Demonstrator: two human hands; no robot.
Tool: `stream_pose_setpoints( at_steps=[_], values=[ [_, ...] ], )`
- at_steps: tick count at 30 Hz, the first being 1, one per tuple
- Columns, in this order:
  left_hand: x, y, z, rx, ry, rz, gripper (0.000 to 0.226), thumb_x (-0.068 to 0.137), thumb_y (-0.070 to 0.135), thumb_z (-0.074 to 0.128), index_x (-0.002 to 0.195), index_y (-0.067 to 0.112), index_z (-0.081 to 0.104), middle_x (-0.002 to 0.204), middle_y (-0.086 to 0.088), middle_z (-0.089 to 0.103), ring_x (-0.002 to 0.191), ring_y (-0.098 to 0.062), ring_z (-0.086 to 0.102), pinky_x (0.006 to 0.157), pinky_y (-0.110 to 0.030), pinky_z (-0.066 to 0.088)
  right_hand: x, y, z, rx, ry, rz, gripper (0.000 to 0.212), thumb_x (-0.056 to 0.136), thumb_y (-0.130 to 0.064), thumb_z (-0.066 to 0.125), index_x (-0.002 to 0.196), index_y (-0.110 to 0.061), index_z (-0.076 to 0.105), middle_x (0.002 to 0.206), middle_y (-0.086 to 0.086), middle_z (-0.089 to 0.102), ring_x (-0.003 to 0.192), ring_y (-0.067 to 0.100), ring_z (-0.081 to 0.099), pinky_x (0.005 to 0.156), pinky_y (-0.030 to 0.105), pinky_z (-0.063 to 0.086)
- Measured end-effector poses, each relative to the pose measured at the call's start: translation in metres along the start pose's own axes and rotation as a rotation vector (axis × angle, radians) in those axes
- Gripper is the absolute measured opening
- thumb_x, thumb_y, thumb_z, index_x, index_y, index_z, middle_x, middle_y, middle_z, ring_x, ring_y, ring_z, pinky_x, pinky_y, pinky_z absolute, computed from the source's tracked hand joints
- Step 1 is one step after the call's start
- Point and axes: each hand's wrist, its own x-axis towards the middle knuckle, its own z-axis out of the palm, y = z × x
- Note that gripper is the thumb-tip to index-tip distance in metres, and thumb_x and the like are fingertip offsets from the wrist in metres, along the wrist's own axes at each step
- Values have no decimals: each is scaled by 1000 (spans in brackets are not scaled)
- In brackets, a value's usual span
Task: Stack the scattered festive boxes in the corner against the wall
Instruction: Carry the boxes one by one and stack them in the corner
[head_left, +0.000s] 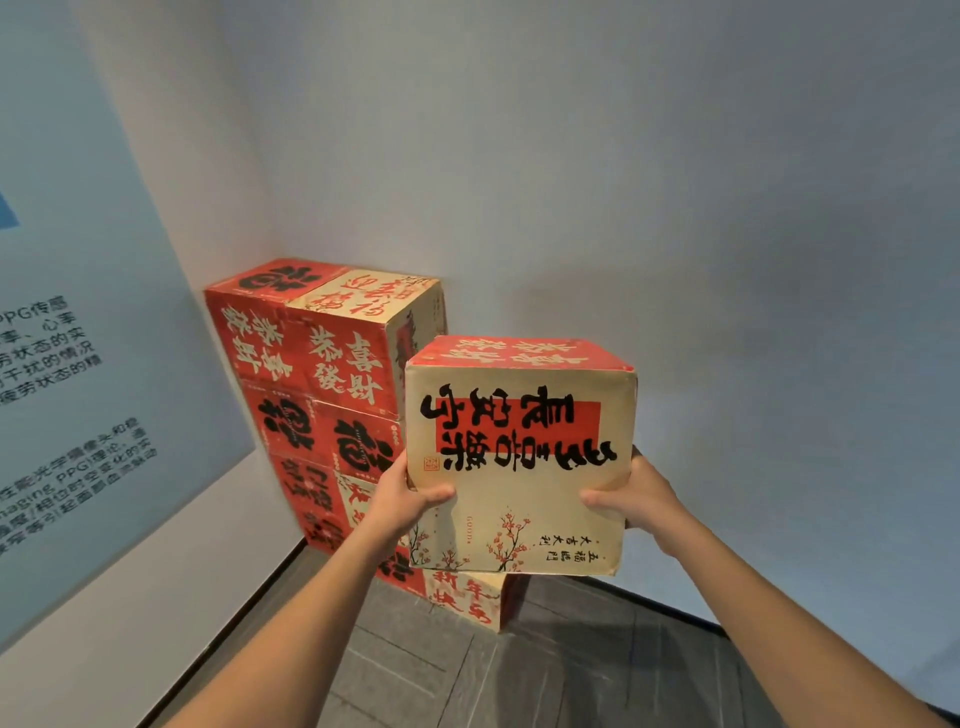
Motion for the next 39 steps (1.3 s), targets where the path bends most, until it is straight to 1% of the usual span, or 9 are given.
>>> stream_pose_setpoints(
  at_steps=[5,8,13,15,19,23,29,36,39],
  values=[
    [101,-37,2,-17,-25,-56,58,76,7,81,125,25,56,111,7,69,100,-10,65,91,-36,55,92,6,29,7,30,64,57,69,-22,88,116,-28,57,107,-6,68,103,20,63,80,45,60],
    [164,-65,0,8,-43,-90,55,78,7,80,121,28,54,104,12,67,93,-4,63,84,-31,56,149,13,53,13,49,83,61,68,-21,89,120,-25,56,110,-5,68,105,20,63,87,47,58],
    [245,-130,6,179,-28,-129,57,74,18,85,123,22,56,112,8,68,104,-14,62,94,-43,53,225,48,102,14,79,112,64,70,-16,87,125,-21,55,113,-4,67,106,21,62,88,42,56],
    [259,-159,14,188,17,-171,54,74,16,85,122,20,58,113,5,69,104,-16,63,93,-43,54,245,69,123,18,75,129,65,70,-14,87,127,-20,55,114,-3,66,107,21,62,88,40,55],
    [280,-222,35,198,78,-241,43,75,13,84,111,22,62,98,9,69,94,-14,64,85,-35,55,280,124,160,-10,52,110,58,72,-15,84,122,-26,55,103,-12,63,101,17,61,81,34,53],
    [297,-270,49,189,120,-245,47,75,12,83,116,21,62,101,9,67,94,-12,62,83,-29,50,304,167,189,24,50,96,59,73,-16,84,122,-28,54,101,-16,62,101,14,60,85,37,55],
    [341,-375,74,183,164,-224,42,76,15,83,108,27,59,97,12,68,96,-14,65,91,-39,55,356,252,250,32,81,83,63,74,-18,85,128,-24,53,107,-10,62,100,14,58,81,30,51],
    [377,-490,90,195,196,-180,41,75,22,85,107,25,60,97,9,69,95,-14,67,94,-41,55,407,338,322,44,109,52,61,75,-16,85,126,-21,54,118,0,67,108,21,64,91,43,57],
    [386,-526,98,228,209,-141,40,75,25,85,105,24,60,95,10,68,92,-13,66,91,-38,55,419,370,346,35,130,44,60,74,-17,85,126,-21,55,117,2,69,108,22,65,91,43,57]
  ],
)
